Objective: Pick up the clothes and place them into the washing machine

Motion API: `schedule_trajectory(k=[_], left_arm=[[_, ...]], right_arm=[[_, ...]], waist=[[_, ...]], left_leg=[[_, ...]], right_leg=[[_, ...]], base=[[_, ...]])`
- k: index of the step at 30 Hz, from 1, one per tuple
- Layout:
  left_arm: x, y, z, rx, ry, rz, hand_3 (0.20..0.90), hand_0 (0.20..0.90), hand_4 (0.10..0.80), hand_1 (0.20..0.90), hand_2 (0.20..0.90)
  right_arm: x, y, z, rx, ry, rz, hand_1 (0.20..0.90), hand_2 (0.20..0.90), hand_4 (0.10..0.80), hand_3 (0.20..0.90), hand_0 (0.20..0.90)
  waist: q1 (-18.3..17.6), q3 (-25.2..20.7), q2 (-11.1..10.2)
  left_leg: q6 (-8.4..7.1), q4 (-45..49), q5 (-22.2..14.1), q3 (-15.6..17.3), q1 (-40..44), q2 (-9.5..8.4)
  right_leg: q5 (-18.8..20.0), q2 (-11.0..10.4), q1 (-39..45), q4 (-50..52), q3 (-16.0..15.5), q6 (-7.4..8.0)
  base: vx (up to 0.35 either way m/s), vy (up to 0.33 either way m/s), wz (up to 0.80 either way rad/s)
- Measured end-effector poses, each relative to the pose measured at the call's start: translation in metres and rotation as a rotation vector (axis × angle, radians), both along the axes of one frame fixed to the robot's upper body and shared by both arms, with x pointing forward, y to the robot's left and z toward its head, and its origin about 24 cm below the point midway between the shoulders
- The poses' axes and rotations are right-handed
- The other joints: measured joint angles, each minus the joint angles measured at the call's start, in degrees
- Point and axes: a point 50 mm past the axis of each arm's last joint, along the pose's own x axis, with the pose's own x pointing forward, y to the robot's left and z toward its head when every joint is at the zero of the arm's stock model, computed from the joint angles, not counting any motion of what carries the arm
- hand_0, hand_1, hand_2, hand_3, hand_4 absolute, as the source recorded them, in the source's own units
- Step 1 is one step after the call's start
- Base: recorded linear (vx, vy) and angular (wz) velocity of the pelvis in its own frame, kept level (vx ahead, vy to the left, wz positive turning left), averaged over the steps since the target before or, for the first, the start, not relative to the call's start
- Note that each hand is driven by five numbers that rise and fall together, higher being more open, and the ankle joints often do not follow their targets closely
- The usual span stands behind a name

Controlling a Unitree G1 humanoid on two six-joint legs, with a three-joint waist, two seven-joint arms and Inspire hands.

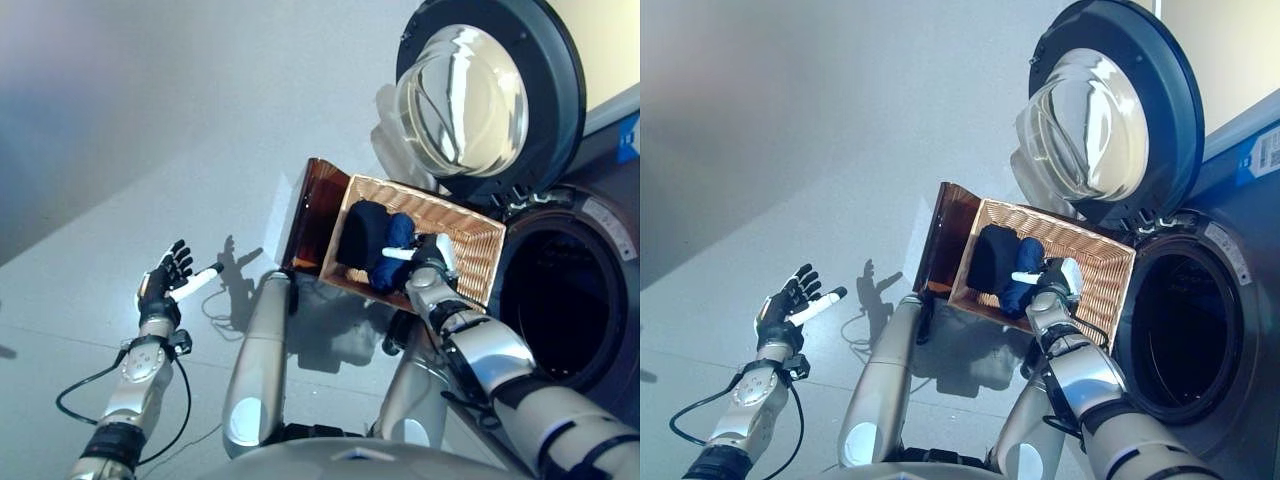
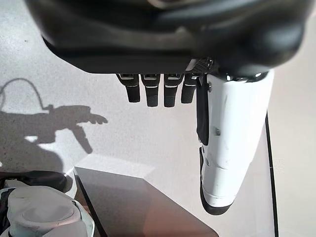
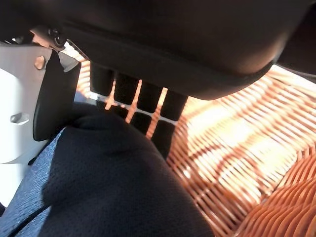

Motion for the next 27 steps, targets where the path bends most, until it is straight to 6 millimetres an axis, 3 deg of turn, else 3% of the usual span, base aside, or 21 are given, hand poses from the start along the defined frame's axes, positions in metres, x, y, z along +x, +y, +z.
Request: schedule_trajectory(k=[7, 12, 20, 27], left_arm=[[0.0, 0.0, 0.0, 0.0, 0.0, 0.0, 0.9, 0.9, 0.8, 0.9, 0.9], [-0.001, 0.001, 0.0, 0.001, 0.003, 0.004, 0.9, 0.9, 0.8, 0.9, 0.9], [0.0, 0.002, 0.0, 0.002, 0.001, 0.008, 0.9, 0.9, 0.8, 0.9, 0.9], [0.002, 0.002, 0.0, 0.0, -0.002, 0.007, 0.9, 0.9, 0.8, 0.9, 0.9]], right_arm=[[0.0, -0.002, 0.0, 0.039, -0.002, -0.022, 0.2, 0.2, 0.3, 0.2, 0.2], [-0.008, -0.007, -0.007, 0.259, -0.093, -0.134, 0.2, 0.2, 0.3, 0.2, 0.2], [-0.014, -0.016, -0.01, 0.458, -0.198, -0.246, 0.2, 0.2, 0.3, 0.2, 0.2], [-0.033, -0.032, -0.025, 0.605, -0.244, -0.396, 0.2, 0.2, 0.3, 0.2, 0.2]], waist=[[-0.02, 0.0, 0.0], [-0.52, -0.06, -0.1], [-1.6, 0.17, -0.64], [-3.51, 0.79, -1.78]], left_leg=[[0.0, 0.0, -0.01, -0.05, -0.16, 0.0], [-0.03, -1.05, 0.25, -0.07, 0.16, 0.12], [0.1, -5.36, 2.21, 1.71, 1.58, 1.01], [-0.14, -10.07, 3.64, 2.5, 5.6, 1.18]], right_leg=[[0.0, 0.0, -0.13, -0.04, -0.01, 0.0], [0.06, 0.44, 0.24, -1.35, -0.18, -0.06], [2.58, 1.21, 0.91, -6.05, -0.17, 0.39], [4.23, 1.85, 4.12, -10.6, -0.29, 0.37]], base=[[0.0, 0.0, 0.0], [0.0, 0.0, 0.0], [-0.024, -0.023, -0.08], [-0.006, -0.023, -0.06]])
